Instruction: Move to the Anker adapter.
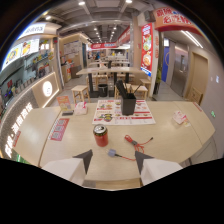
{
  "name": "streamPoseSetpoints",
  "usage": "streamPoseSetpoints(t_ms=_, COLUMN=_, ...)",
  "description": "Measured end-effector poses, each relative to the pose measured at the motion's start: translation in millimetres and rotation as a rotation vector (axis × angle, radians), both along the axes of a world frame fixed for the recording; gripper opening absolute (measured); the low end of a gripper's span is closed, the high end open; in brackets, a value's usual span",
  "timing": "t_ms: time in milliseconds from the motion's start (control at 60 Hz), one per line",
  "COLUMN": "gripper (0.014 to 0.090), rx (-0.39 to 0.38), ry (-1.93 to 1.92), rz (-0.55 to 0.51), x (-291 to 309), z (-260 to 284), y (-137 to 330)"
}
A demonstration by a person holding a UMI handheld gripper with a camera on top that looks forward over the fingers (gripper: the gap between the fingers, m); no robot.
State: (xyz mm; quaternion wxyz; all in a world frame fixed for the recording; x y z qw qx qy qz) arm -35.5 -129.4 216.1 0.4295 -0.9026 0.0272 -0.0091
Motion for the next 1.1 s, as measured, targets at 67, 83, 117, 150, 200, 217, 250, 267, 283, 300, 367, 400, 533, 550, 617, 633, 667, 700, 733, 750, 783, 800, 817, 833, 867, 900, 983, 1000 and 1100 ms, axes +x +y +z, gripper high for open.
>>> streamPoseSetpoints(t_ms=67, gripper=0.0840, rx=-0.013, ry=0.000, rz=0.000, x=1.3, z=-3.5, y=-2.2)
streamPoseSetpoints(t_ms=83, gripper=0.0842, rx=-0.015, ry=0.000, rz=0.002, x=2.5, z=-5.2, y=-3.4)
streamPoseSetpoints(t_ms=117, gripper=0.0844, rx=-0.021, ry=0.002, rz=0.006, x=10.4, z=-11.0, y=-7.8)
streamPoseSetpoints(t_ms=150, gripper=0.0844, rx=-0.031, ry=0.000, rz=0.005, x=12.2, z=-14.7, y=-12.0)
streamPoseSetpoints(t_ms=200, gripper=0.0844, rx=-0.052, ry=-0.007, rz=0.006, x=28.6, z=-28.1, y=-18.5)
streamPoseSetpoints(t_ms=217, gripper=0.0845, rx=-0.062, ry=-0.012, rz=0.002, x=29.3, z=-29.0, y=-22.0)
streamPoseSetpoints(t_ms=250, gripper=0.0844, rx=-0.076, ry=-0.018, rz=0.000, x=39.1, z=-37.8, y=-24.0)
streamPoseSetpoints(t_ms=267, gripper=0.0844, rx=-0.082, ry=-0.020, rz=0.000, x=43.8, z=-42.3, y=-24.2)
streamPoseSetpoints(t_ms=283, gripper=0.0843, rx=-0.085, ry=-0.022, rz=0.000, x=50.6, z=-48.1, y=-24.3)
streamPoseSetpoints(t_ms=300, gripper=0.0843, rx=-0.089, ry=-0.025, rz=-0.001, x=55.2, z=-51.7, y=-24.5)
streamPoseSetpoints(t_ms=367, gripper=0.0839, rx=-0.100, ry=-0.033, rz=-0.004, x=70.7, z=-66.0, y=-16.0)
streamPoseSetpoints(t_ms=400, gripper=0.0837, rx=-0.101, ry=-0.032, rz=0.001, x=77.6, z=-71.5, y=-11.9)
streamPoseSetpoints(t_ms=533, gripper=0.0841, rx=-0.104, ry=-0.033, rz=0.017, x=99.4, z=-94.9, y=19.5)
streamPoseSetpoints(t_ms=550, gripper=0.0840, rx=-0.104, ry=-0.033, rz=0.020, x=101.3, z=-98.0, y=24.3)
streamPoseSetpoints(t_ms=617, gripper=0.0840, rx=-0.104, ry=-0.030, rz=0.025, x=109.2, z=-109.3, y=42.7)
streamPoseSetpoints(t_ms=633, gripper=0.0841, rx=-0.106, ry=-0.028, rz=0.030, x=110.0, z=-111.8, y=47.7)
streamPoseSetpoints(t_ms=667, gripper=0.0841, rx=-0.109, ry=-0.025, rz=0.035, x=112.5, z=-118.1, y=55.9)
streamPoseSetpoints(t_ms=700, gripper=0.0843, rx=-0.110, ry=-0.021, rz=0.036, x=114.8, z=-123.4, y=64.5)
streamPoseSetpoints(t_ms=733, gripper=0.0844, rx=-0.108, ry=-0.012, rz=0.045, x=114.9, z=-128.8, y=73.5)
streamPoseSetpoints(t_ms=750, gripper=0.0845, rx=-0.108, ry=-0.013, rz=0.046, x=116.2, z=-131.5, y=77.4)
streamPoseSetpoints(t_ms=783, gripper=0.0842, rx=-0.108, ry=-0.014, rz=0.048, x=118.1, z=-136.7, y=85.7)
streamPoseSetpoints(t_ms=800, gripper=0.0842, rx=-0.108, ry=-0.013, rz=0.053, x=118.2, z=-139.3, y=89.6)
streamPoseSetpoints(t_ms=817, gripper=0.0841, rx=-0.108, ry=-0.011, rz=0.056, x=118.3, z=-141.8, y=93.2)
streamPoseSetpoints(t_ms=833, gripper=0.0841, rx=-0.110, ry=-0.011, rz=0.058, x=118.8, z=-144.6, y=96.2)
streamPoseSetpoints(t_ms=867, gripper=0.0841, rx=-0.116, ry=-0.010, rz=0.064, x=119.5, z=-149.3, y=100.4)
streamPoseSetpoints(t_ms=900, gripper=0.0839, rx=-0.124, ry=-0.010, rz=0.070, x=119.9, z=-154.6, y=104.8)
streamPoseSetpoints(t_ms=983, gripper=0.0842, rx=-0.136, ry=-0.017, rz=0.079, x=122.6, z=-162.4, y=109.0)
streamPoseSetpoints(t_ms=1000, gripper=0.0841, rx=-0.137, ry=-0.018, rz=0.081, x=123.1, z=-163.3, y=109.5)
streamPoseSetpoints(t_ms=1100, gripper=0.0842, rx=-0.132, ry=-0.018, rz=0.086, x=124.2, z=-161.9, y=110.3)
